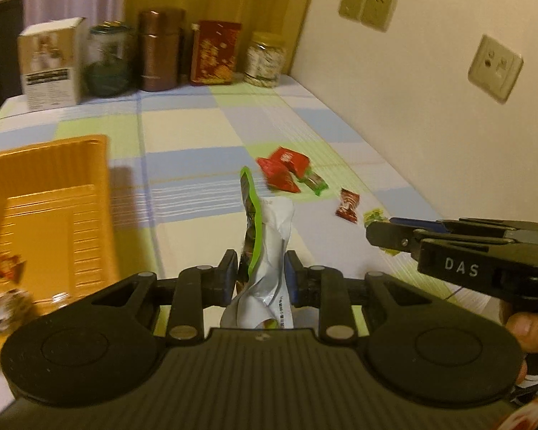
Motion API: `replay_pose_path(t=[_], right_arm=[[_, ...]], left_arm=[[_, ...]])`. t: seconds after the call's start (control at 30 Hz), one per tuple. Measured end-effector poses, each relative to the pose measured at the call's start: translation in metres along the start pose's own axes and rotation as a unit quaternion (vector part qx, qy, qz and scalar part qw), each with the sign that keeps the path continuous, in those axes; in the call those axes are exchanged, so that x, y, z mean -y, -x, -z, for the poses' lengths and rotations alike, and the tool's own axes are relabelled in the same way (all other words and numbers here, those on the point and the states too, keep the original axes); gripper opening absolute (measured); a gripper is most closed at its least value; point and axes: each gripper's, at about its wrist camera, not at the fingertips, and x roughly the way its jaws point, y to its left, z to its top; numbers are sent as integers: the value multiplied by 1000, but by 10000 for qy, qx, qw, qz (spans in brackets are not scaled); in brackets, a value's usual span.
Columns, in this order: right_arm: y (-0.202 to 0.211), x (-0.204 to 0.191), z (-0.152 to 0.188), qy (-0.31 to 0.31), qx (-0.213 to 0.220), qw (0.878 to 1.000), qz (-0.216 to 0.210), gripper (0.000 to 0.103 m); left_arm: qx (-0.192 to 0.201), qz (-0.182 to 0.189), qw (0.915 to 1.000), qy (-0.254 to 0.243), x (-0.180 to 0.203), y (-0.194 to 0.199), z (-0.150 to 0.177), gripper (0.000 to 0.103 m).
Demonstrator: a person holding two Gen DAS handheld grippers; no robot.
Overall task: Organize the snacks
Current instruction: 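Lift both held snacks and carry them over the orange tray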
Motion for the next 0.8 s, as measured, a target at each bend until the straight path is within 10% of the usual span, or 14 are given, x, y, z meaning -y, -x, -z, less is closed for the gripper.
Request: replay_pose_path(t=[0.8], right_arm=[[26, -134, 9, 566, -39, 9949, -830, 22]], left_arm=[[469, -935, 9927, 599, -77, 127, 23, 25]])
